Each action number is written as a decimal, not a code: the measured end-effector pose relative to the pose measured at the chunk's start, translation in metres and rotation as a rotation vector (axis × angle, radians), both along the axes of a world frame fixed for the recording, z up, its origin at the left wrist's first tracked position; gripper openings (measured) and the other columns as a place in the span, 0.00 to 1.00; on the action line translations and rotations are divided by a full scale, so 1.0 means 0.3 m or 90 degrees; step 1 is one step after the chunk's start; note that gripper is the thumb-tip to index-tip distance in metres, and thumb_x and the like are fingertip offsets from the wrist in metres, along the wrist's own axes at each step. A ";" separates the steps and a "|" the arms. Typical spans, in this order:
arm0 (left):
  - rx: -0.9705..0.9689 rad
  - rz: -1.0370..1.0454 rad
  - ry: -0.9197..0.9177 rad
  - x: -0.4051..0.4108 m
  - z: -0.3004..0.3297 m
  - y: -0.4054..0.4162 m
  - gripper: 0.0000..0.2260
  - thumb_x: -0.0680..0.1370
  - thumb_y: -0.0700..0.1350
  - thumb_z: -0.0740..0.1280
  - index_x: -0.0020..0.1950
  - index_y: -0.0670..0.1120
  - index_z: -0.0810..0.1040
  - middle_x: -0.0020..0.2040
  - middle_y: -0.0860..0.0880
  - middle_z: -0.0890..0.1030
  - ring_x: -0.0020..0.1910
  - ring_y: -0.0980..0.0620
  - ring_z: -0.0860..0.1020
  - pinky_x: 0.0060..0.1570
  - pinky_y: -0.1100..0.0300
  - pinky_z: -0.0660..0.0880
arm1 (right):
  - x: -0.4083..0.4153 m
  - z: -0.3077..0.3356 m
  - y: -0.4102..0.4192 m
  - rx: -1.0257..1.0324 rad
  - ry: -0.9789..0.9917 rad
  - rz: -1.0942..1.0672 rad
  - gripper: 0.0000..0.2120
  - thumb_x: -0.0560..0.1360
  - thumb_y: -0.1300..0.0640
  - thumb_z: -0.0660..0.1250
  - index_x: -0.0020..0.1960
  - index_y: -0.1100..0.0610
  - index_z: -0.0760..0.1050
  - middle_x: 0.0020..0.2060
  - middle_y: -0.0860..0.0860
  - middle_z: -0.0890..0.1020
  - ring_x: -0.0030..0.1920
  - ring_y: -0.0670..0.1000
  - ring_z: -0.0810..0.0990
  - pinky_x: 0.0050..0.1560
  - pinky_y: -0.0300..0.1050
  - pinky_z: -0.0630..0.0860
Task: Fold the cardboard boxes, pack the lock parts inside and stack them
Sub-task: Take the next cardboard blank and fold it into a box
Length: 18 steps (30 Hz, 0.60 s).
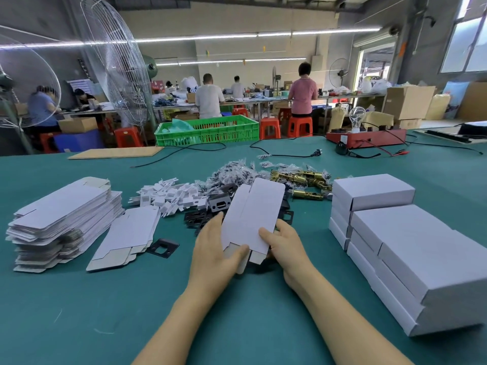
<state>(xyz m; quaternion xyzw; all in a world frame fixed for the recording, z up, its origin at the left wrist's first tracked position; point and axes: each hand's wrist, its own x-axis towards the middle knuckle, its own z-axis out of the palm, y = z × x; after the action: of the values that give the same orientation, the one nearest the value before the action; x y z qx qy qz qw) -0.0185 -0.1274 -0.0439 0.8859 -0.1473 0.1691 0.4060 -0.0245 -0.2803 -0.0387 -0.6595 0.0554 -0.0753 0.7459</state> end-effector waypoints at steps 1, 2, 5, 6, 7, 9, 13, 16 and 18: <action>-0.079 -0.016 0.053 0.000 0.006 -0.001 0.27 0.73 0.46 0.73 0.71 0.55 0.69 0.65 0.59 0.75 0.65 0.56 0.71 0.62 0.59 0.70 | -0.001 0.001 -0.001 0.008 -0.004 -0.004 0.11 0.79 0.65 0.61 0.59 0.58 0.75 0.49 0.53 0.84 0.44 0.49 0.83 0.33 0.35 0.75; -0.137 -0.037 0.098 -0.002 0.009 -0.002 0.22 0.74 0.44 0.73 0.64 0.59 0.72 0.59 0.63 0.78 0.58 0.60 0.75 0.54 0.66 0.72 | 0.000 0.001 -0.003 0.013 -0.009 -0.010 0.11 0.79 0.65 0.62 0.60 0.58 0.75 0.48 0.52 0.84 0.43 0.48 0.83 0.33 0.35 0.75; -0.221 -0.076 0.140 -0.003 0.009 -0.008 0.17 0.77 0.40 0.70 0.53 0.63 0.74 0.51 0.63 0.81 0.49 0.64 0.78 0.42 0.74 0.72 | 0.003 -0.001 -0.009 0.021 -0.024 -0.034 0.12 0.79 0.63 0.63 0.61 0.56 0.72 0.45 0.49 0.84 0.39 0.43 0.83 0.33 0.34 0.76; -0.237 -0.086 0.144 -0.006 0.012 -0.010 0.16 0.78 0.39 0.69 0.53 0.63 0.74 0.53 0.62 0.81 0.50 0.63 0.79 0.43 0.73 0.74 | 0.004 -0.002 -0.011 0.017 -0.028 -0.031 0.14 0.78 0.63 0.64 0.62 0.54 0.71 0.47 0.49 0.84 0.41 0.43 0.83 0.34 0.35 0.77; -0.248 -0.095 0.145 -0.010 0.013 -0.013 0.16 0.79 0.39 0.67 0.54 0.63 0.74 0.53 0.60 0.81 0.51 0.62 0.79 0.44 0.71 0.75 | 0.002 -0.004 -0.012 0.008 -0.033 -0.020 0.17 0.77 0.63 0.66 0.64 0.52 0.69 0.50 0.49 0.83 0.45 0.44 0.83 0.37 0.36 0.78; -0.263 -0.096 0.146 -0.012 0.012 -0.020 0.16 0.80 0.39 0.64 0.54 0.62 0.74 0.53 0.60 0.81 0.51 0.61 0.79 0.45 0.71 0.75 | -0.002 -0.008 -0.010 -0.033 -0.052 0.025 0.27 0.74 0.65 0.69 0.65 0.45 0.64 0.57 0.48 0.80 0.52 0.44 0.81 0.40 0.35 0.78; -0.273 -0.054 0.124 -0.006 0.007 -0.018 0.14 0.81 0.39 0.62 0.52 0.60 0.74 0.50 0.61 0.80 0.50 0.58 0.78 0.43 0.73 0.73 | -0.006 -0.019 0.008 -0.109 -0.079 0.117 0.46 0.67 0.68 0.69 0.68 0.35 0.48 0.61 0.45 0.75 0.58 0.43 0.76 0.41 0.30 0.76; -0.279 -0.076 0.138 -0.011 0.011 -0.024 0.15 0.79 0.39 0.65 0.54 0.62 0.75 0.52 0.62 0.81 0.52 0.61 0.79 0.45 0.72 0.73 | -0.006 -0.014 0.005 -0.094 -0.087 0.105 0.49 0.65 0.66 0.71 0.71 0.36 0.48 0.60 0.43 0.77 0.57 0.42 0.77 0.41 0.30 0.76; -0.298 -0.119 0.146 -0.018 0.016 -0.028 0.19 0.76 0.39 0.68 0.57 0.62 0.75 0.54 0.62 0.82 0.53 0.64 0.79 0.47 0.71 0.74 | -0.002 -0.015 -0.005 -0.075 -0.093 0.082 0.49 0.62 0.65 0.74 0.70 0.35 0.51 0.57 0.43 0.80 0.52 0.40 0.80 0.39 0.30 0.75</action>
<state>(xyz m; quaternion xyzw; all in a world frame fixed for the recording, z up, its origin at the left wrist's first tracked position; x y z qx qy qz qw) -0.0239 -0.1358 -0.0392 0.7640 -0.1385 0.0586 0.6274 -0.0252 -0.2817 -0.0430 -0.6970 -0.0460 -0.0782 0.7113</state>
